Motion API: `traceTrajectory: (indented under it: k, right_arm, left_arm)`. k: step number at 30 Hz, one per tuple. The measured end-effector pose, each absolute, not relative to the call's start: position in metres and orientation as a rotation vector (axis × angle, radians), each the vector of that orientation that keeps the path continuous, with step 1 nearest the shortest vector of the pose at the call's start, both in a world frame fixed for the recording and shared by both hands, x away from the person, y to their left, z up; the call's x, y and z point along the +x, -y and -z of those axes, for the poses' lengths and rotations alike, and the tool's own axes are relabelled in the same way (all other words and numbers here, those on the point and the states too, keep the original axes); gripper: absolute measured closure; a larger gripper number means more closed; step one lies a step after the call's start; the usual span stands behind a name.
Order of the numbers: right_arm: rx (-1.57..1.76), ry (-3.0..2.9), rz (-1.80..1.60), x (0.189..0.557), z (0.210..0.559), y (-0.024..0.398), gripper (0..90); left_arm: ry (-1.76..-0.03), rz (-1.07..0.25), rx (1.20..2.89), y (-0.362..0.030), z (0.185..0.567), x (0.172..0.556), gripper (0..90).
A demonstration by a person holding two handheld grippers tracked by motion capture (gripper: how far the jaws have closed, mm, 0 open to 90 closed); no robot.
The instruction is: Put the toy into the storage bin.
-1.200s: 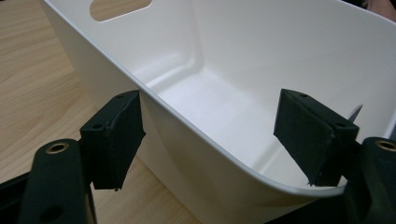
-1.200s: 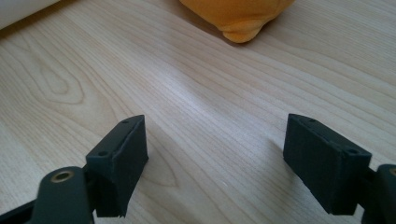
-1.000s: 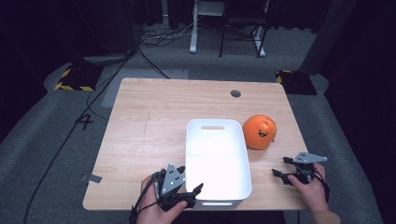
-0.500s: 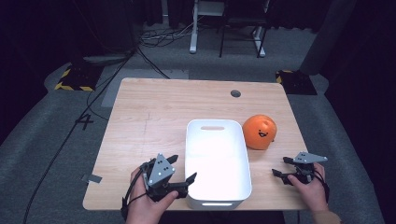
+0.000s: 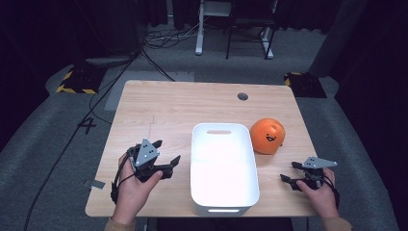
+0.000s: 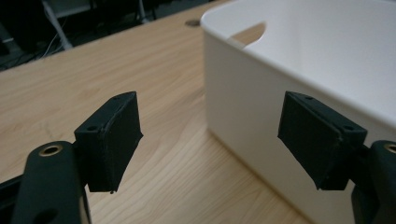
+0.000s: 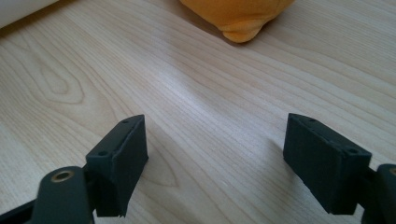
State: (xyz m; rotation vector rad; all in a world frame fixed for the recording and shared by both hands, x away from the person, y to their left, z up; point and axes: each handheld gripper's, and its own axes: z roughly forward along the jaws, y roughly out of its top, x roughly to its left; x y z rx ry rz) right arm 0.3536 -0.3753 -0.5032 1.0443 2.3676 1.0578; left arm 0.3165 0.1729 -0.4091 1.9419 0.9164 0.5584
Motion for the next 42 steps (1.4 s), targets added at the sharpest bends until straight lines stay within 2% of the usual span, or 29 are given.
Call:
traceTrajectory:
  k: [7, 16, 21, 29, 31, 32, 34, 36, 38, 42]
  right_arm:
    - [1.046, -2.369, -1.057, 0.353, 0.503, 0.375, 22.0]
    - [1.046, -2.369, -1.054, 0.354, 0.503, 0.375, 22.5]
    - [1.063, -2.365, -1.064, 0.354, 0.503, 0.375, 24.0]
    - [1.057, -2.367, -1.063, 0.355, 0.502, 0.377, 26.2]
    - [1.075, -2.355, -1.064, 0.355, 0.502, 0.376, 28.9]
    - [1.077, -2.363, -1.059, 0.355, 0.500, 0.377, 35.0]
    - [1.062, -2.371, -1.049, 0.356, 0.500, 0.379, 36.9]
    - [1.071, -2.382, -1.043, 0.356, 0.498, 0.379, 39.4]
    - [1.086, -2.406, -1.020, 0.357, 0.495, 0.379, 45.7]
    - [1.076, -2.416, -1.059, 0.359, 0.486, 0.380, 46.6]
  left_arm:
    - [-1.021, -0.539, 2.025, -0.190, 0.440, 0.335, 21.1]
    - [-1.086, -0.527, 2.021, -0.205, 0.461, 0.348, 21.1]
    - [-1.134, -0.497, 2.101, -0.209, 0.479, 0.353, 21.0]
    - [-1.150, -0.478, 2.173, -0.211, 0.488, 0.355, 20.8]
    - [-1.153, -0.483, 2.203, -0.211, 0.493, 0.356, 20.7]
    - [-1.149, -0.462, 2.208, -0.211, 0.496, 0.357, 19.9]
    - [-1.148, -0.447, 2.134, -0.211, 0.502, 0.359, 19.9]
    - [-1.155, -0.440, 2.131, -0.212, 0.502, 0.359, 20.0]
    - [-1.158, -0.433, 2.129, -0.212, 0.502, 0.359, 19.7]
    - [-1.159, -0.433, 2.129, -0.212, 0.502, 0.359, 19.7]
